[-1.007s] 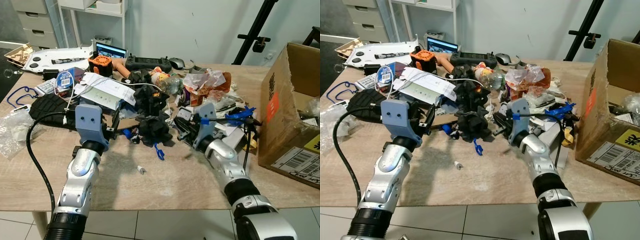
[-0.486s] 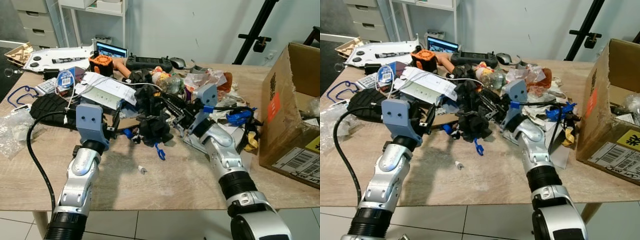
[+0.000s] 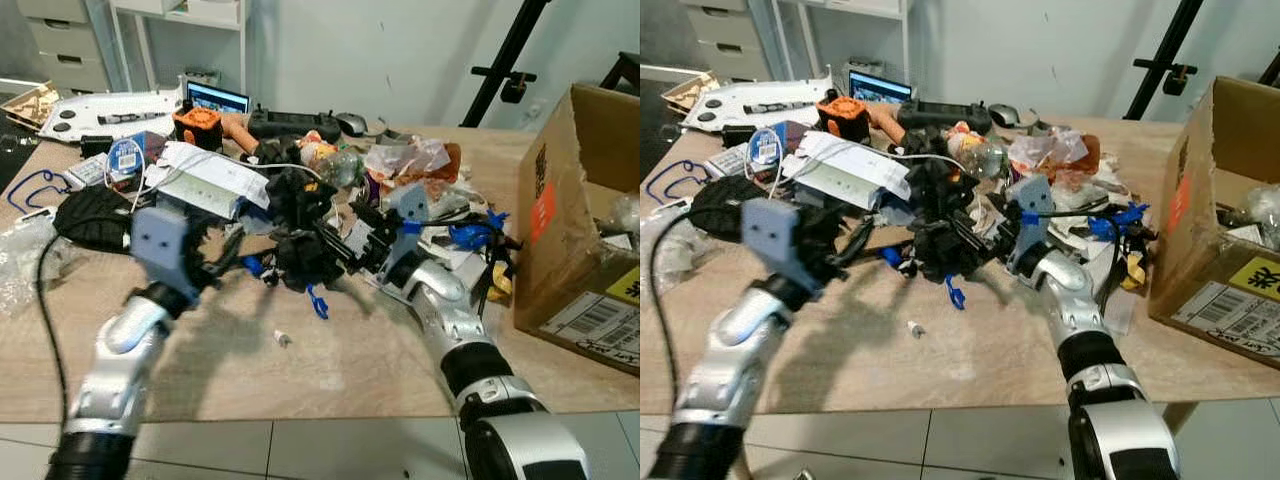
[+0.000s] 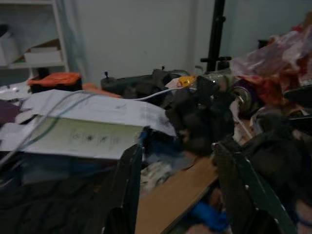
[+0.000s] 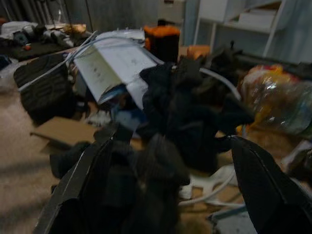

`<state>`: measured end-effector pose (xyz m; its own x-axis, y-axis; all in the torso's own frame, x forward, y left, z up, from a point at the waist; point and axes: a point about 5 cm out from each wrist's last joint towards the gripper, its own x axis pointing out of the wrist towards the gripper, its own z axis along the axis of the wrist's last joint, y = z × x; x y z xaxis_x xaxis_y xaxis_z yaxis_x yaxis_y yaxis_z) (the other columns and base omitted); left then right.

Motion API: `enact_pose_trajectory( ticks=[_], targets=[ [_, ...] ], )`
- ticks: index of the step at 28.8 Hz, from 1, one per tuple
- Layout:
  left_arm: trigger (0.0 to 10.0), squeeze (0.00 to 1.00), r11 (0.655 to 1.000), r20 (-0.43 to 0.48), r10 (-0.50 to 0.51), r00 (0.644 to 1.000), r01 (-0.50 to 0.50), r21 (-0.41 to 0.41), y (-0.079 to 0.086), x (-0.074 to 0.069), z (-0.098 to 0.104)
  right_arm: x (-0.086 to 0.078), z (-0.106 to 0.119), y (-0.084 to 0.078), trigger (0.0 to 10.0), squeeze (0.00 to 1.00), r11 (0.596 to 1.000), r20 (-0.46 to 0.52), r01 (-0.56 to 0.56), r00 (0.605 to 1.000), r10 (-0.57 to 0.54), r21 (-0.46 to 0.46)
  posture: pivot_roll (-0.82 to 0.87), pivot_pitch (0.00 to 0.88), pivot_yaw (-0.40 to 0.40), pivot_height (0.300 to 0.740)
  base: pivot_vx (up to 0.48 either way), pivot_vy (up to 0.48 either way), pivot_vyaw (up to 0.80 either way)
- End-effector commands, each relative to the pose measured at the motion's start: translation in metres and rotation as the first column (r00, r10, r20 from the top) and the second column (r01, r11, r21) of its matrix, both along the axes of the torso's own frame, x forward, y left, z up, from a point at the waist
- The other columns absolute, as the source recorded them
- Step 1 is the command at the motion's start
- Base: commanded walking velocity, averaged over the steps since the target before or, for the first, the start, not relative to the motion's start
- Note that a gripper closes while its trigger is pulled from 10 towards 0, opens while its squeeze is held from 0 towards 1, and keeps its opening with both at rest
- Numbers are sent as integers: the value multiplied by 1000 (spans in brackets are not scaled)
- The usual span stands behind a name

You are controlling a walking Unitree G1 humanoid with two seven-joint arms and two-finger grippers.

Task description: Picking trash to rubbish bin

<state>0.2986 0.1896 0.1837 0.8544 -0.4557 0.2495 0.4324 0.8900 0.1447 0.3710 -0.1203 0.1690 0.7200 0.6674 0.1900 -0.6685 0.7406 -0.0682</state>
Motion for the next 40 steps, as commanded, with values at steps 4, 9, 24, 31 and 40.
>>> enact_pose_trajectory(
  ticks=[4,9,24,31,40],
  targets=[
    [10000,0,997,-55,-71,996,72,15,5,-12,-6,2,0,2,10000,1000,1000,2,1,1000,-1,-25,51,114,-108,740,0,0,0],
    [10000,0,993,-68,-115,991,117,19,-5,-18,-11,3,-8,6,10000,0,997,-43,-17,999,13,-74,56,105,-114,740,0,0,0],
    [10000,0,981,-63,-194,979,192,-30,-40,-21,-16,1,-28,4,9843,0,974,-119,-13,993,-14,-227,46,83,-127,740,0,0,0],
    [10000,0,984,-46,-174,984,173,-31,-43,-19,-15,2,-28,3,0,0,975,-119,-7,993,-20,-221,42,75,-128,740,0,0,0],
    [10000,0,986,-43,-168,985,167,-27,-45,-18,-16,2,-27,3,0,0,979,-125,-18,992,-8,-205,39,75,-130,740,0,0,0]
  ],
)
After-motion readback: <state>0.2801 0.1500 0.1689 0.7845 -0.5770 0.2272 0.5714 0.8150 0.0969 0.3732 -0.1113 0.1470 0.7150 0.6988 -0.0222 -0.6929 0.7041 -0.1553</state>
